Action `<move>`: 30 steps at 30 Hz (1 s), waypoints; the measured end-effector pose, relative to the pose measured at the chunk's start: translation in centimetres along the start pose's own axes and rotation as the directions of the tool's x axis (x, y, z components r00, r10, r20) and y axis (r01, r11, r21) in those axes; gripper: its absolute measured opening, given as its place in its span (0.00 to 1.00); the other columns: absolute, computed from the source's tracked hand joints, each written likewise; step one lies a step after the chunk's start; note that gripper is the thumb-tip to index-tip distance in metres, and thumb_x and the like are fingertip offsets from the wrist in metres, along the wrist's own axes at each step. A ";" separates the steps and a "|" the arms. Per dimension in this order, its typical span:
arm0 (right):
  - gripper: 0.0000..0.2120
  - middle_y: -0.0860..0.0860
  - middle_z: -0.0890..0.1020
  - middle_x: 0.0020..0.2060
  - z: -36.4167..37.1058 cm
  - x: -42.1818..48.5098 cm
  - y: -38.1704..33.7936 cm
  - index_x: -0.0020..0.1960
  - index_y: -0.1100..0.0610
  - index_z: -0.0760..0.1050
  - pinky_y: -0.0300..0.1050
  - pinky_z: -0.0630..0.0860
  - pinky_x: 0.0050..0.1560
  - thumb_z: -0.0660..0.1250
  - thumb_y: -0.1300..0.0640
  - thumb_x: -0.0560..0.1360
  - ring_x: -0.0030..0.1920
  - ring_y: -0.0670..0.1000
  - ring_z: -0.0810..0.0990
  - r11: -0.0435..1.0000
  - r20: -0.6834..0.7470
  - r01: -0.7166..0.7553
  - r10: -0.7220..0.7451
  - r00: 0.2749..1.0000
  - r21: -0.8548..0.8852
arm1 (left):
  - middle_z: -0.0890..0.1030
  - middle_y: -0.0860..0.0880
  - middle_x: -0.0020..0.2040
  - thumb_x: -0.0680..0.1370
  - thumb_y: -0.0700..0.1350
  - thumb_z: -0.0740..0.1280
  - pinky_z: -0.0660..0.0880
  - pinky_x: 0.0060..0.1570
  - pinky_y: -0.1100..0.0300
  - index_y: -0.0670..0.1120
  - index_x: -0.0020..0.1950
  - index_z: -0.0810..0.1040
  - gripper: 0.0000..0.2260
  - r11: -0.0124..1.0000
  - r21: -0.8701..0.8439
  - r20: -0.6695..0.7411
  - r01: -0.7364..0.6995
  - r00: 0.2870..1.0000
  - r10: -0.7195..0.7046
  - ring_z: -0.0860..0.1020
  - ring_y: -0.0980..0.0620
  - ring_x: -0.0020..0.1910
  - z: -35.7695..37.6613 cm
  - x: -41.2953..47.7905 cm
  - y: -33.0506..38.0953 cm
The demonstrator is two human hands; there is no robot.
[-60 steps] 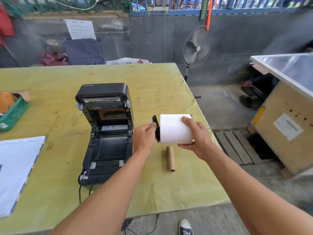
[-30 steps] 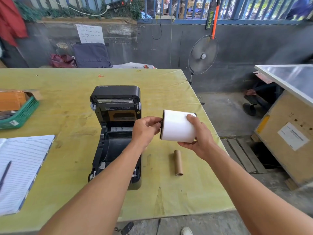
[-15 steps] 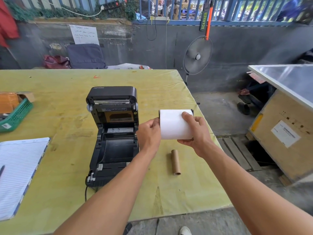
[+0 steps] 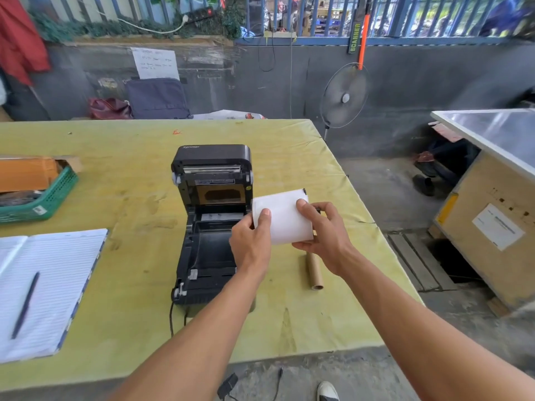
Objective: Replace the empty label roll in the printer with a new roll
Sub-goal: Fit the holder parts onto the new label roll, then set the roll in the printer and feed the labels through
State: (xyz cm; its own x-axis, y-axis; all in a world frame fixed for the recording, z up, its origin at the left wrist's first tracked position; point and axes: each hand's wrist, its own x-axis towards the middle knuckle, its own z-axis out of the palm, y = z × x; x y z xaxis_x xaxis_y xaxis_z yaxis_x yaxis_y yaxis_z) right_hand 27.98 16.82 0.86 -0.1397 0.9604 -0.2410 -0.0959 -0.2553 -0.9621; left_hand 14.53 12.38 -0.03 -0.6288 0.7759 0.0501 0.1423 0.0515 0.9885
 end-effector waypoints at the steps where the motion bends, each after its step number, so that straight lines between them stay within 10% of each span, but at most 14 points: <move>1: 0.24 0.56 0.77 0.60 0.6 -0.2 0.3 0.56 0.52 0.74 0.54 0.85 0.42 0.75 0.40 0.69 0.55 0.61 0.82 1.000 0.025 -0.012 0.012 1.000 0.003 | 0.80 0.55 0.35 0.78 0.54 0.65 0.67 0.25 0.69 0.47 0.42 0.82 0.13 1.000 -0.001 -0.023 0.001 1.000 -0.001 0.76 0.58 0.34 -0.7 0.1 -0.2; 15: 0.33 0.53 0.77 0.65 9.6 0.1 3.9 0.73 0.54 0.67 0.57 0.74 0.66 0.63 0.34 0.77 0.62 0.54 0.77 0.958 0.190 0.085 -0.033 0.981 -0.273 | 0.77 0.55 0.32 0.79 0.51 0.65 0.65 0.23 0.73 0.48 0.38 0.79 0.12 0.974 0.222 -0.190 -0.040 0.978 0.084 0.73 0.58 0.30 -9.4 2.8 -2.2; 23: 0.30 0.53 0.77 0.62 11.5 2.1 3.4 0.72 0.56 0.69 0.47 0.75 0.58 0.65 0.38 0.77 0.59 0.52 0.77 0.946 0.176 0.133 -0.083 0.981 -0.297 | 0.81 0.54 0.35 0.79 0.50 0.66 0.68 0.28 0.73 0.48 0.42 0.83 0.10 0.988 0.156 -0.156 -0.003 0.987 0.027 0.77 0.62 0.32 -10.1 5.5 -2.5; 30: 0.30 0.51 0.77 0.67 12.1 3.1 3.9 0.75 0.55 0.67 0.50 0.75 0.63 0.63 0.41 0.79 0.62 0.52 0.78 0.918 0.223 0.179 -0.103 0.969 -0.354 | 0.86 0.46 0.43 0.79 0.48 0.68 0.79 0.48 0.42 0.53 0.42 0.84 0.08 0.996 0.038 -0.104 0.085 0.991 -0.080 0.82 0.41 0.47 -10.2 6.6 -3.5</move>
State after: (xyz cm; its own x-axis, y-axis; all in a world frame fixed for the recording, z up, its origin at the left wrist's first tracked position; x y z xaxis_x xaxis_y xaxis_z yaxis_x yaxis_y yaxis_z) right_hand 15.21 17.40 -2.12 -0.3454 0.9325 -0.1058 0.2363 -0.0227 -0.9714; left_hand 2.08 10.96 -1.71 -0.7146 0.6993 -0.0147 0.1173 0.1406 0.9831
